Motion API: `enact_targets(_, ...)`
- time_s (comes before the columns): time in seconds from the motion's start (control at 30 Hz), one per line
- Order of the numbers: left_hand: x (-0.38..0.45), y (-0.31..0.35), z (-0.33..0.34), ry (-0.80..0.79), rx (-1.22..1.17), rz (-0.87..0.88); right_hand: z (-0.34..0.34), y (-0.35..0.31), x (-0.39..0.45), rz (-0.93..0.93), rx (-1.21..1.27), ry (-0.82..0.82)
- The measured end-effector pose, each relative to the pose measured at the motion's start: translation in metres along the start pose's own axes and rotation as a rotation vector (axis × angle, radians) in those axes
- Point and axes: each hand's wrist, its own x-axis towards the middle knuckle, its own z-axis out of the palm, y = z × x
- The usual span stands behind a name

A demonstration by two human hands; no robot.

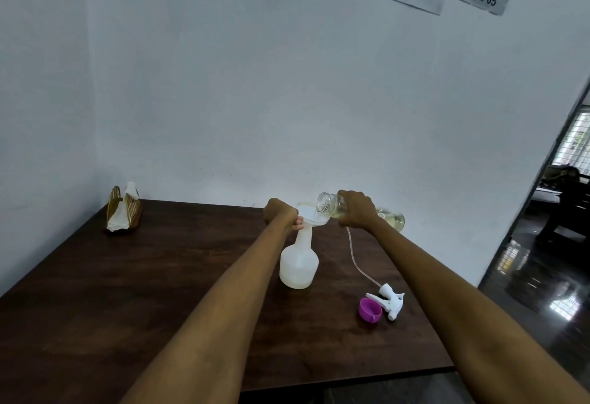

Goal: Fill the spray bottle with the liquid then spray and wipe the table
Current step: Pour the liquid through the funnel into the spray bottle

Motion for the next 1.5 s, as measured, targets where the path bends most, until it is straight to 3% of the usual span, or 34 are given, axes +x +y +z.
enact_targets(1.5,-0.009,0.003,-0.002,0.026,0.024,-0.02,0.0,-0.005,0.001,-0.016,-0.038,-0.015)
